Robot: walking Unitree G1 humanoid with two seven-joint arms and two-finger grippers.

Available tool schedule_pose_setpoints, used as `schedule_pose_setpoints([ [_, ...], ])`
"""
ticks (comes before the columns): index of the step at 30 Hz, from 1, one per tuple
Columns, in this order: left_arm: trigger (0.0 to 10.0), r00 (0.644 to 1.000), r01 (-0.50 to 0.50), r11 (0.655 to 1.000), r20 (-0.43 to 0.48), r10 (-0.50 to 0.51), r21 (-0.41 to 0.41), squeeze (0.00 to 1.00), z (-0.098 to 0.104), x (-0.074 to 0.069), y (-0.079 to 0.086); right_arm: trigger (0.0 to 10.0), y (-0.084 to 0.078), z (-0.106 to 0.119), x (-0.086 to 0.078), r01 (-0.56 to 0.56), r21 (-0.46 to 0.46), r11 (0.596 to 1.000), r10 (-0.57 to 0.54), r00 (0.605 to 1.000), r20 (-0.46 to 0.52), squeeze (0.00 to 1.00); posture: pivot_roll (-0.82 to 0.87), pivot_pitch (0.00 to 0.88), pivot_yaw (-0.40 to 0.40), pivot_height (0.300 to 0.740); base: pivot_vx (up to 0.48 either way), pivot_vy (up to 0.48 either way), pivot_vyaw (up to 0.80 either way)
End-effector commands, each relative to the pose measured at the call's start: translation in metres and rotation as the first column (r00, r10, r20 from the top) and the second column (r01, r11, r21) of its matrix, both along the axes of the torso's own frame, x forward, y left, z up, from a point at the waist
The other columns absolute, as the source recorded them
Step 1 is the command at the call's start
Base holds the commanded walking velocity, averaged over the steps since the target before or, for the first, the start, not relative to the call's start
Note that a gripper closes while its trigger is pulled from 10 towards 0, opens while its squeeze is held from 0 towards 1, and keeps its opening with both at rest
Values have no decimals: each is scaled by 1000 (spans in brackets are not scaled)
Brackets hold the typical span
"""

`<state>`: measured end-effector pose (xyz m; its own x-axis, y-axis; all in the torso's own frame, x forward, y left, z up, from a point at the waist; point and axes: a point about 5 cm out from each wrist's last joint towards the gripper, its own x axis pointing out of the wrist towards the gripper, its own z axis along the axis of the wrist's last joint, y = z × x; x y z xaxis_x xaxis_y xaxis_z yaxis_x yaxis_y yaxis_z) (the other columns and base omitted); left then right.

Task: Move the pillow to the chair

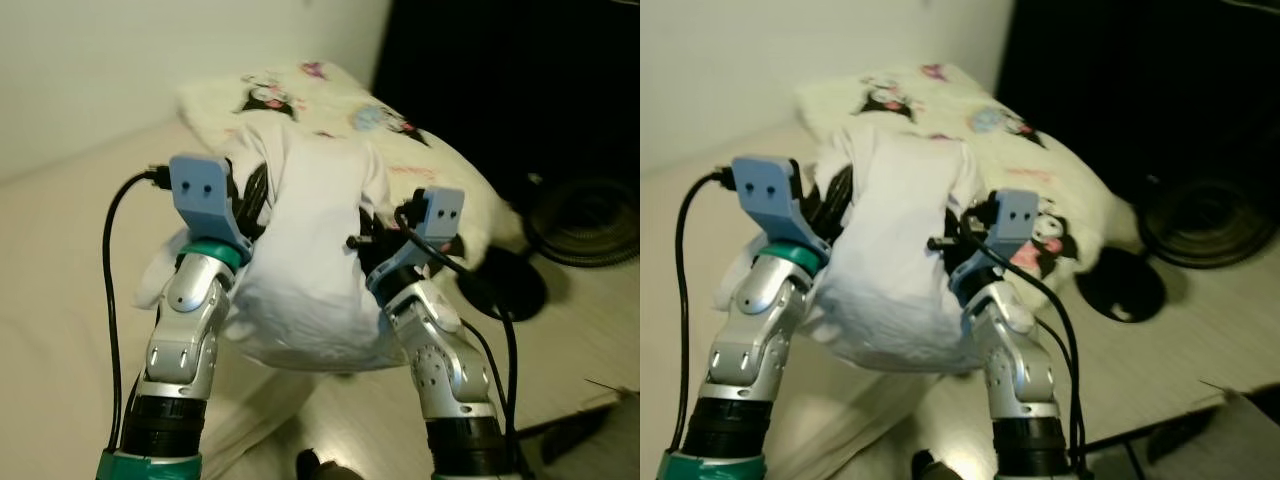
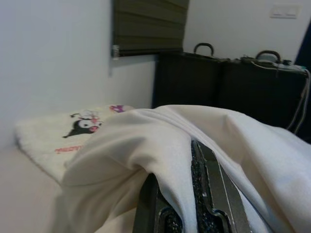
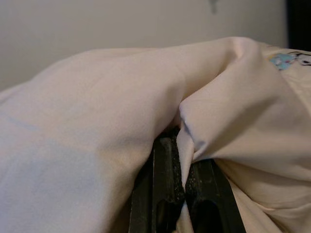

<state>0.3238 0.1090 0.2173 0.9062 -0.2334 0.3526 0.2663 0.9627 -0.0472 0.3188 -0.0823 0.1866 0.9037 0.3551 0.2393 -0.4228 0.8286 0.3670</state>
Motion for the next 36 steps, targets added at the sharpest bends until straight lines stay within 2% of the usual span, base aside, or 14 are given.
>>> schedule_pose_setpoints([
  [1, 10000, 991, 112, 994, 76, -112, -1, 0, 15, -6, -22, 10000, 23, 26, -5, -116, 44, 992, 111, 988, 104, 0, 76, 9, 45, 740, 0, 0, -800],
  [7, 10000, 988, 131, 991, 78, -130, -2, 0, 14, -7, -25, 10000, 22, 29, -5, -111, 63, 992, 104, 988, 110, 0, 74, 2, 51, 740, 0, 0, -800],
  [13, 10000, 988, 138, 990, 74, -137, -2, 0, 14, -7, -26, 10000, 19, 22, -4, -84, 19, 996, 82, 992, 92, 0, 70, 0, 54, 740, 0, 0, -800],
  [20, 10000, 989, 138, 990, 60, -138, 5, 0, 11, -6, -27, 10000, 17, 20, -5, -101, 69, 992, 97, 994, 59, 0, 68, 3, 54, 740, 0, 0, -800],
  [36, 10000, 992, 128, 992, -14, -129, -14, 0, -4, -2, -30, 10000, 12, 17, -4, -63, -2, 998, 63, 997, 54, 0, 41, 3, 41, 740, 0, 0, -800],
])
